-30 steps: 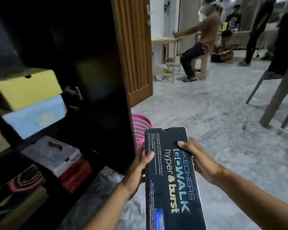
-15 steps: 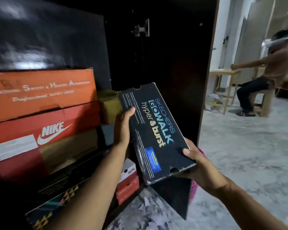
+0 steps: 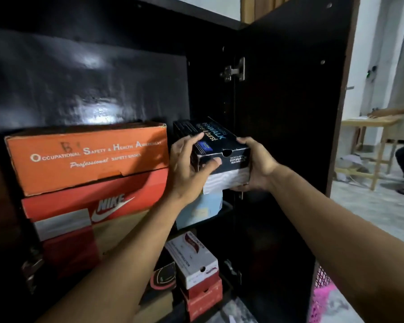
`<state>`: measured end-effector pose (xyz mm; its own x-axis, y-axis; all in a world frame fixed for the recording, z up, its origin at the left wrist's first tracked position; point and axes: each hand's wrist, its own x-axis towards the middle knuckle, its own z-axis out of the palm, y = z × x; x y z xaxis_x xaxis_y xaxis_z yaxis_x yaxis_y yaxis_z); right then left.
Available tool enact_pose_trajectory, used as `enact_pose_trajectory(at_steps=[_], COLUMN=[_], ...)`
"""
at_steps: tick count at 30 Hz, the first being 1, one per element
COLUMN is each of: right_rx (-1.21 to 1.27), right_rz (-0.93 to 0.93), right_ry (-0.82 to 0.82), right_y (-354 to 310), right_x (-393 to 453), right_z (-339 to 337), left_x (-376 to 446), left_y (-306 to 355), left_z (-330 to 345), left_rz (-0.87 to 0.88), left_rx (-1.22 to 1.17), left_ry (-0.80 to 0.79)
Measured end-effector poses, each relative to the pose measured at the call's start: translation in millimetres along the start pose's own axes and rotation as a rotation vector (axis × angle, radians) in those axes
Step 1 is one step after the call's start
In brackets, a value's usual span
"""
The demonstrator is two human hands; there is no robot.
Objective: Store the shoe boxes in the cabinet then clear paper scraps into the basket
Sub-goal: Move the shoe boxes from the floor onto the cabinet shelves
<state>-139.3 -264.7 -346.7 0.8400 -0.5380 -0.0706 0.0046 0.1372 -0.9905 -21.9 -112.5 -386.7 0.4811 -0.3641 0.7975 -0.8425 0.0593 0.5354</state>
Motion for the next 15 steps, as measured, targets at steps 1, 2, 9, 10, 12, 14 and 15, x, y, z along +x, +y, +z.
enact_pose_trajectory(at_steps=[1,2,9,10,12,14,15], right_rx=[-0.017,-0.009,0.010,-0.063,-0.250,-0.351,-0.389], right_rz=[0.010,0.021,-0.028,-0.080,-0.262,-0.477,-0.622], right_ry=[-0.011,-0.021,0.069,0.144,0.248,0.240,0.229], right_y=[-5,-9,1,-1,-1,4,4], right_x=[9,17,98,86,59,23,2], right_z=[5,11,20,22,19,7,0], left_x=[4,9,57,64,73,79,81], left_y=[-5,-9,-26,-26,-27,-29,-30], left_z=[1,2,10,13,20,24,27], left_rz=[0.030,0.043,0.009,-0.001,-0.028,-0.057,-0.072], left_rx=[0.090,0.190,0.704,0.771,0.854,0.883,0.891], left_ry=[-0.008,-0.014,-0.106,-0.124,-0.141,-0.148,-0.147])
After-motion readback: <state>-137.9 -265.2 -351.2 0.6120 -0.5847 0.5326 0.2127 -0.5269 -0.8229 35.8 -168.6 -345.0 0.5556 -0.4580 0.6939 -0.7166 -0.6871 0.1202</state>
